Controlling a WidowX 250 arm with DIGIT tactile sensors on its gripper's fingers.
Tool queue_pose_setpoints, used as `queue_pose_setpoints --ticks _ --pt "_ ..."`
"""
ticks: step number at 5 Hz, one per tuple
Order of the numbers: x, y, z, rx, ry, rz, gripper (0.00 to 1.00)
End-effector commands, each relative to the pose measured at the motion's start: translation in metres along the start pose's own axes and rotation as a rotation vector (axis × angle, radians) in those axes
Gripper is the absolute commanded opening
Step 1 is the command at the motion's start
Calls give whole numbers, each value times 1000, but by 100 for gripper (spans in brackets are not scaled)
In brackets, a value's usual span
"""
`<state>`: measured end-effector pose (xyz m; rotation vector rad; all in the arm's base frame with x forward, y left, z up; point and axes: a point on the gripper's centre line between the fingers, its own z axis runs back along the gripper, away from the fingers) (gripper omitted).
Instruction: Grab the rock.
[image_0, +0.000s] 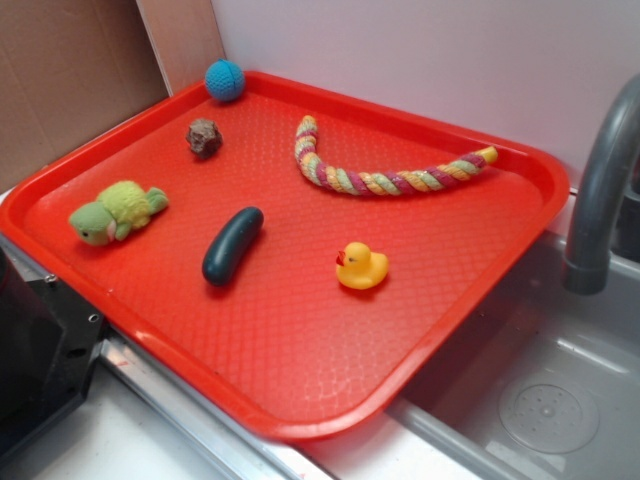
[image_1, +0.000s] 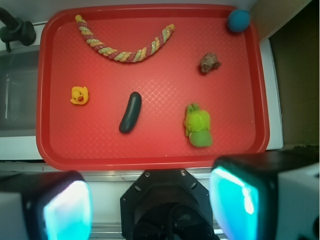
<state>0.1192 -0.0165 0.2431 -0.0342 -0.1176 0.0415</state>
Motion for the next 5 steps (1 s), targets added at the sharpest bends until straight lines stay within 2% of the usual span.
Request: queue_pose_setpoints --ticks 1,2,3,4,5 --pt "0 0 0 0 0 0 100" --pt "33 10 -15 26 32 -20 100" --pt "19 1 -18 16 35 -64 100" --pt "26 -5 -20 87 40 -134 100" --pt "63 40 -42 90 65 -76 100"
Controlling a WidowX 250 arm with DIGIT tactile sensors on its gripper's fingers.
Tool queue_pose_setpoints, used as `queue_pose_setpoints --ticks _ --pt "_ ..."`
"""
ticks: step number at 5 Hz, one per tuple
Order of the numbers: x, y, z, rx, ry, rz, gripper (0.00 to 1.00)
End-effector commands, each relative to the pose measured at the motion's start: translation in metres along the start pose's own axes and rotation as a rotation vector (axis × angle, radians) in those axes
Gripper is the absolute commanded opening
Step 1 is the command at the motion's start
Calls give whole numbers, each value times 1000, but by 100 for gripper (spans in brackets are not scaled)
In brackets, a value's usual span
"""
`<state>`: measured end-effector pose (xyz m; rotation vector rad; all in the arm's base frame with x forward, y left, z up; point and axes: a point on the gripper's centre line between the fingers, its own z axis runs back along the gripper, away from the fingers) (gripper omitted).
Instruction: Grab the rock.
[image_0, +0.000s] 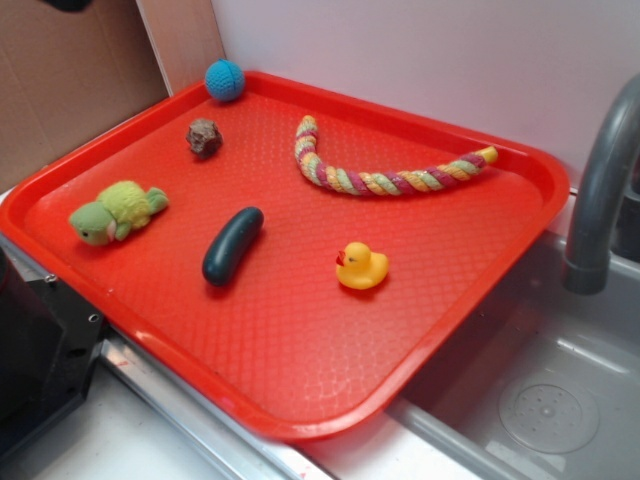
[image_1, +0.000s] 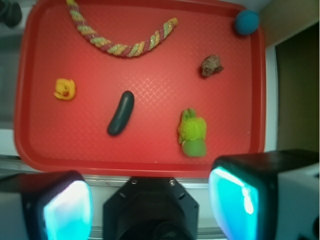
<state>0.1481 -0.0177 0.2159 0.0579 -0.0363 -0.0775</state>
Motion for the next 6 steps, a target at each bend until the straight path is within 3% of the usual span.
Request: queue_pose_setpoints --ticks 1,2,3,4,5,6 --pt "57 75 -41 18 14 83 100" --pt "71 88 -83 43 67 36 100" --pt "76 99 -119 67 72 15 100" --pt "83 110 -150 47 1 15 100" --pt "93 124 -163 113 -38 57 100" --pt "100 133 -181 99 -3 70 100"
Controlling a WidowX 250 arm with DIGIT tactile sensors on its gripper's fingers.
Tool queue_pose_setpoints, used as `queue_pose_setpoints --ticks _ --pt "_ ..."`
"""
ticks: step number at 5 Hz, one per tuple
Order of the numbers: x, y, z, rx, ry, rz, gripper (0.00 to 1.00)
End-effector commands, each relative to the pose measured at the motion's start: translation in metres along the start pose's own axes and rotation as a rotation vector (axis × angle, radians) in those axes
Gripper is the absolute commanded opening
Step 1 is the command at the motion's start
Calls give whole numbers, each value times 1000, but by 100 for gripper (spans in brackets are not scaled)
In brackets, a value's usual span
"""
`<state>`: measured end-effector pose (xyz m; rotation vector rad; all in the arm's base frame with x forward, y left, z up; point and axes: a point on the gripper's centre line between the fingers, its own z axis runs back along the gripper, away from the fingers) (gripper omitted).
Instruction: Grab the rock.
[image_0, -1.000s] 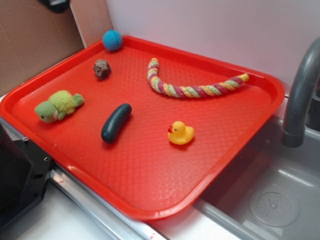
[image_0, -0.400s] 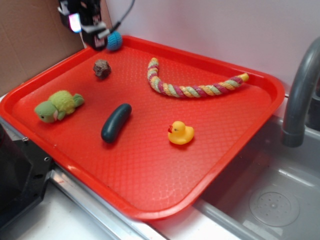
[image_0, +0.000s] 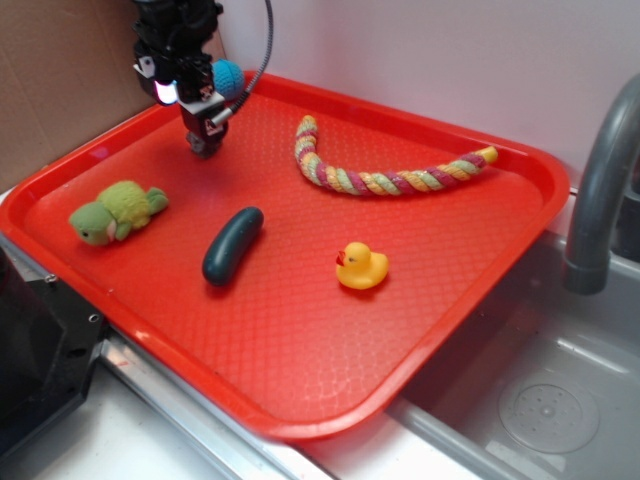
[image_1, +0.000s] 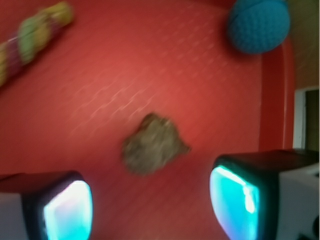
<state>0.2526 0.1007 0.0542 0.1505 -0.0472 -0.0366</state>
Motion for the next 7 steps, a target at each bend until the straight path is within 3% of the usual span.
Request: queue_pose_setpoints --ticks 1,2,3,4,5,6,7 --pt "16 12 -23 -13 40 39 100" --pt "15 11 -41 -44 82 61 42" --pt "13 13 -43 -36 99 69 0" --pt "5 19 -13 -16 111 99 0" --pt "-23 10 40 54 92 162 0" --pt "-56 -15 93 4 -31 160 0" --pt "-107 -24 147 -83 -93 144 0"
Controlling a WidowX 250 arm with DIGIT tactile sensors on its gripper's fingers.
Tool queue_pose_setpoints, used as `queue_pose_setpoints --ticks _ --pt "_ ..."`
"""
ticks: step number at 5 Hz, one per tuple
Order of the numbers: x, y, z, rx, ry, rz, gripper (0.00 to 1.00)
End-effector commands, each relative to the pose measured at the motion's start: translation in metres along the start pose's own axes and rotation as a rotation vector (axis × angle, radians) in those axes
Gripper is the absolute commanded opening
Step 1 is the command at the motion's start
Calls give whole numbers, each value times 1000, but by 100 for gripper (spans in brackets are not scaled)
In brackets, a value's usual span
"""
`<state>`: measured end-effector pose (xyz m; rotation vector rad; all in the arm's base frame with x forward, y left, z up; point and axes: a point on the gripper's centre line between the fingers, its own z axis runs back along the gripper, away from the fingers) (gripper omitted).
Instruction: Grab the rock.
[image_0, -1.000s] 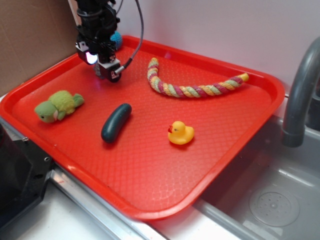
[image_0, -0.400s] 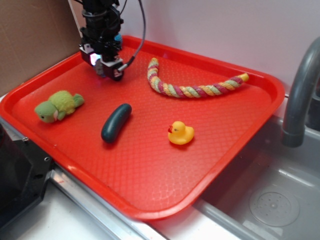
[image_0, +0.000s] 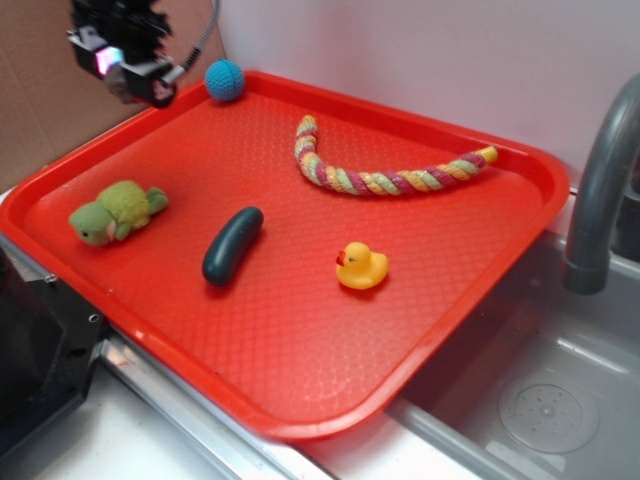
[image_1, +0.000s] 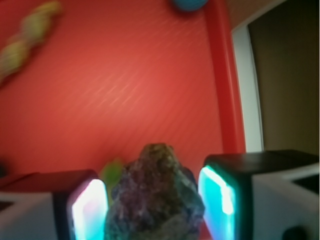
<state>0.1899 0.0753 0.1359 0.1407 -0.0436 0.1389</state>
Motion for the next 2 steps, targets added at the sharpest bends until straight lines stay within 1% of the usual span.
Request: queue_pose_setpoints --ticks 1,2 --pt "-88 8 111 -127 -97 -35 0" --pt "-85 13 155 -135 -73 -24 0"
